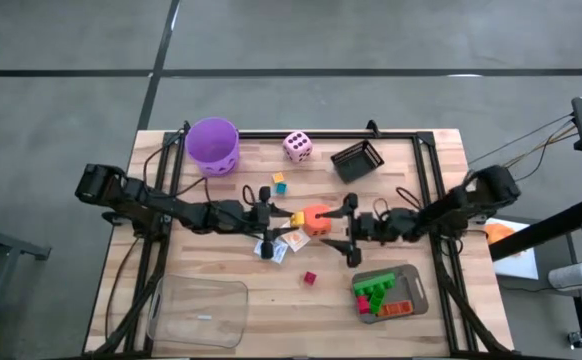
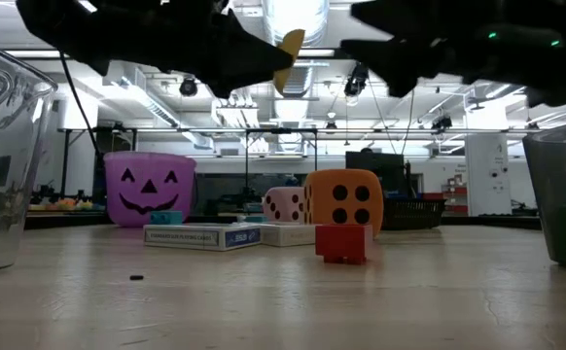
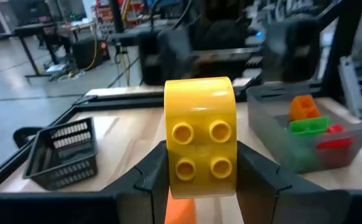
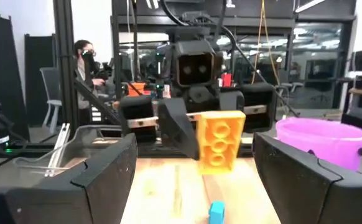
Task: Pick & Place Toys
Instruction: Put the yellow game piece into the black bin
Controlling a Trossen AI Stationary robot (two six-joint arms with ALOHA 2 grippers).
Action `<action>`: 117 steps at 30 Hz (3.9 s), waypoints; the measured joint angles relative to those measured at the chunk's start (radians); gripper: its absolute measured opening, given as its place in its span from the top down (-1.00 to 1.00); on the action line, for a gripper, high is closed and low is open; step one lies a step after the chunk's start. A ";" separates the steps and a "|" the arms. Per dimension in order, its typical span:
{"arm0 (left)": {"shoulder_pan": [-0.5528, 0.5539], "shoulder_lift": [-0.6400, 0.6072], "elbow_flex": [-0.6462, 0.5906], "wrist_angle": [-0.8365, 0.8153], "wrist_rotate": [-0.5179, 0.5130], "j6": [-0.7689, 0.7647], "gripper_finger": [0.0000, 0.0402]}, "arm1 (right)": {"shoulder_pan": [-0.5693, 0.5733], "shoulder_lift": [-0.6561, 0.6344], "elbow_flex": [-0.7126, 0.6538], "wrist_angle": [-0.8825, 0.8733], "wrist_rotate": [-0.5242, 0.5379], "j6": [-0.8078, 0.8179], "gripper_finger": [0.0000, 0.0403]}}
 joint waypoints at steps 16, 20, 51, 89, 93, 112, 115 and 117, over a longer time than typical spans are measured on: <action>0.000 0.019 -0.010 0.047 0.029 -0.018 0.33 | -0.102 0.182 0.171 -0.011 -0.139 0.044 -0.56; 0.000 0.025 -0.009 0.047 0.029 -0.018 0.33 | -0.104 0.169 0.188 -0.051 -0.161 0.044 -0.56; -0.001 0.025 -0.012 0.042 0.048 -0.010 0.33 | -0.106 0.141 0.312 -0.295 -0.217 0.009 0.34; 0.001 -0.013 -0.042 -0.139 -0.009 0.033 -0.61 | 0.351 -0.233 0.359 -1.315 -0.008 0.217 0.34; 0.001 -0.014 -0.042 -0.137 -0.009 0.033 -0.61 | 0.467 -0.285 0.420 -1.610 0.111 0.380 0.34; 0.001 -0.014 -0.042 -0.115 -0.009 0.026 -0.61 | 0.669 -0.142 0.452 -1.988 0.182 0.896 0.34; 0.000 -0.014 -0.042 -0.115 -0.009 0.026 -0.61 | 0.669 -0.139 0.452 -1.988 0.181 0.916 0.27; 0.000 -0.014 -0.042 -0.115 -0.009 0.026 -0.61 | 0.669 -0.141 0.452 -1.987 0.180 0.932 0.04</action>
